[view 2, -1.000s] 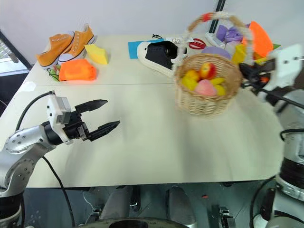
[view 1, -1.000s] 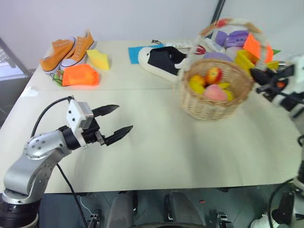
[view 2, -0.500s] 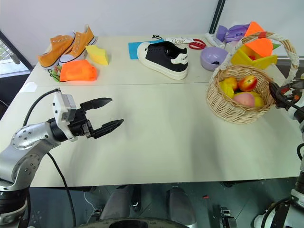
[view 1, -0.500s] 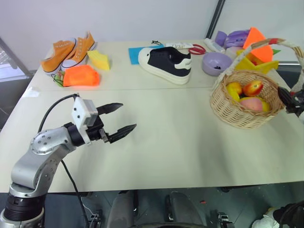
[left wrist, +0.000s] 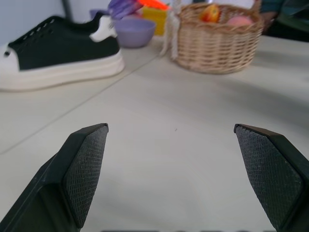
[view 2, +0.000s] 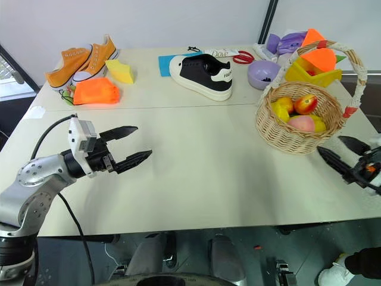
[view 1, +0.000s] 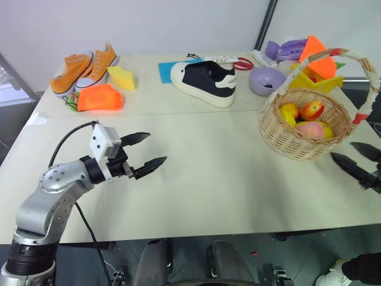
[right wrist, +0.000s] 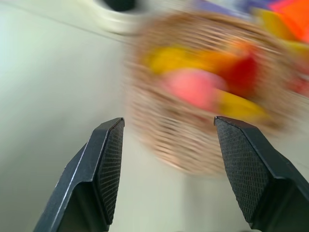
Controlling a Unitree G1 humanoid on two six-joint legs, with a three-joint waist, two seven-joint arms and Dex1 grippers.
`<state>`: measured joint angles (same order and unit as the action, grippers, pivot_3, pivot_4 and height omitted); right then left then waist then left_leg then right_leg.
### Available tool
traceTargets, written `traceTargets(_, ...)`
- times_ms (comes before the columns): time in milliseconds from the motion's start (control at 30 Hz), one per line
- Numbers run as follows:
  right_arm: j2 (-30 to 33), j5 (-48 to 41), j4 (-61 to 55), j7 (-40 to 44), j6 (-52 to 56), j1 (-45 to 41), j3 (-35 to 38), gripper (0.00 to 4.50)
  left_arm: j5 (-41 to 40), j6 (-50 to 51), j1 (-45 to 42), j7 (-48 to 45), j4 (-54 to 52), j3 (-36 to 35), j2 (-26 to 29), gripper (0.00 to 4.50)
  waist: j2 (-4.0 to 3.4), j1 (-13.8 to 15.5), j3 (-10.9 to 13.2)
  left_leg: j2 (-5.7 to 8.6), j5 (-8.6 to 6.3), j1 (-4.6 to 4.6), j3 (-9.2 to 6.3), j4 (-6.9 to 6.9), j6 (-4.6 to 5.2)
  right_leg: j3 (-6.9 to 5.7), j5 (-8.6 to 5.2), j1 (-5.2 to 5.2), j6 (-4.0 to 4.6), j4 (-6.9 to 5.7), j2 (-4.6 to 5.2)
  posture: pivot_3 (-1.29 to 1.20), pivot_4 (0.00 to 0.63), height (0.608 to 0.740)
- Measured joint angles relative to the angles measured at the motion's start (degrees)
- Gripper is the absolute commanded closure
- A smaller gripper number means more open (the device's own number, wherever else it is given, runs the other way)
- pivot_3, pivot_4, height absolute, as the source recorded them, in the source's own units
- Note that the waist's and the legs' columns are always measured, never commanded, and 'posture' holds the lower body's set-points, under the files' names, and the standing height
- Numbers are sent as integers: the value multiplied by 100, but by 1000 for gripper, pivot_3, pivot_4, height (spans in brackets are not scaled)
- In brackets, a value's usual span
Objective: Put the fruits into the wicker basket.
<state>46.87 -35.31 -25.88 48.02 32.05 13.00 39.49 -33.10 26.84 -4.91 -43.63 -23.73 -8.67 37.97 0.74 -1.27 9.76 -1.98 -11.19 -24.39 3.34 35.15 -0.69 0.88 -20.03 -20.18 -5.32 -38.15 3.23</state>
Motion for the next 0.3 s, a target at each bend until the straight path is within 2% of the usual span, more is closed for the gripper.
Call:
traceTargets(167, -491, 308, -533, -472, -42, -976, -1978, 1425, 394, -252, 568, 285, 371, -128, -198, 0, 18, 46, 0, 1, -1, -12, 0, 1, 0, -2, 0, -12, 3, 2, 9, 0, 150, 733)
traceTargets(300, -575, 511, -289, -589, -82, -1243, -2440, 1425, 475, -376, 848, 363, 375, -302, -222, 0, 21, 180, 0, 12, -6, -26, -2, 2, 8, -14, -9, -13, 18, 14, 31, 0, 150, 733)
